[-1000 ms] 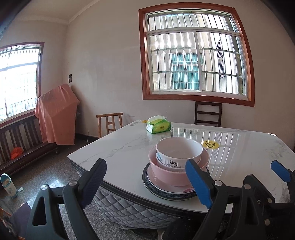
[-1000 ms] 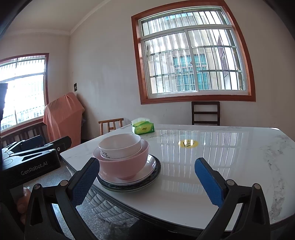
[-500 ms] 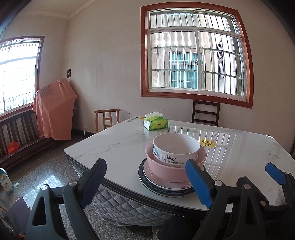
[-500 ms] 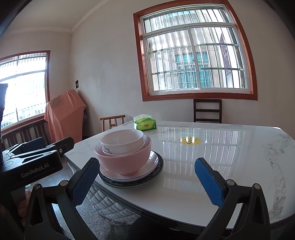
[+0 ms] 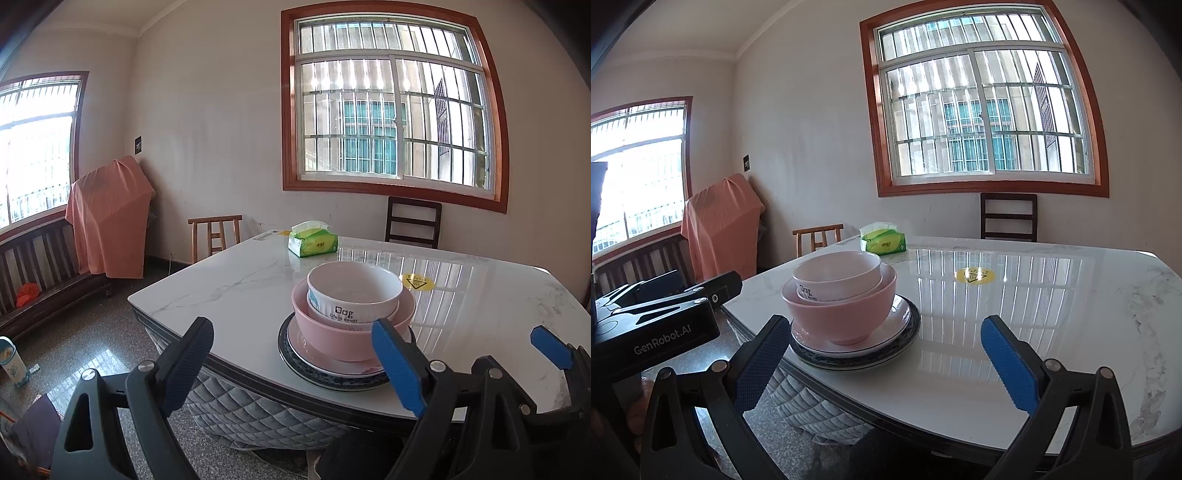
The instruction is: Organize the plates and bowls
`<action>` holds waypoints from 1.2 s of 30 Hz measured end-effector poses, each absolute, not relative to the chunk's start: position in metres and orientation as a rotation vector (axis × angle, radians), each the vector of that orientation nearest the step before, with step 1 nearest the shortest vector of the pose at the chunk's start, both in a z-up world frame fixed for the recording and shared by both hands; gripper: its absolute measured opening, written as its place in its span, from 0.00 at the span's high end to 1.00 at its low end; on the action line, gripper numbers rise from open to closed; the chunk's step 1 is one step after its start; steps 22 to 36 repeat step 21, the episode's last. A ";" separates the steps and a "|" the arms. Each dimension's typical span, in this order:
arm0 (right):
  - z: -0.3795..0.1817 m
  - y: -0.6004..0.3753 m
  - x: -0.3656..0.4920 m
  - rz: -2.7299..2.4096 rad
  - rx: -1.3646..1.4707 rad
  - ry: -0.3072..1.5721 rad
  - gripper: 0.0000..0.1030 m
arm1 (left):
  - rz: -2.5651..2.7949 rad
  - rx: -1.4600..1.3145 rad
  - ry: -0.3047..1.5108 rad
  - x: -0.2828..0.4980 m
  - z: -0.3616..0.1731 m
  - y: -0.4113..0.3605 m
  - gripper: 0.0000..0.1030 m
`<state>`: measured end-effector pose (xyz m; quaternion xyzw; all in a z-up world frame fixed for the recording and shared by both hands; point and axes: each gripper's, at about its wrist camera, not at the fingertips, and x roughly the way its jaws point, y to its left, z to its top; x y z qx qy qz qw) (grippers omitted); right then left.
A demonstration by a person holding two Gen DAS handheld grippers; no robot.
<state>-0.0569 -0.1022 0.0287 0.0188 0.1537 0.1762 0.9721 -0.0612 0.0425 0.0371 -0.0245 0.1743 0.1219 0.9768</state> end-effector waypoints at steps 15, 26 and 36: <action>0.010 -0.217 0.026 0.063 0.020 0.607 0.00 | 0.258 0.007 0.393 -0.040 0.028 0.030 0.13; -0.025 -0.336 0.091 -0.186 0.032 0.898 0.00 | 0.206 0.017 0.426 -0.033 0.024 0.018 0.13; -0.025 -0.336 0.091 -0.186 0.032 0.898 0.00 | 0.206 0.017 0.426 -0.033 0.024 0.018 0.13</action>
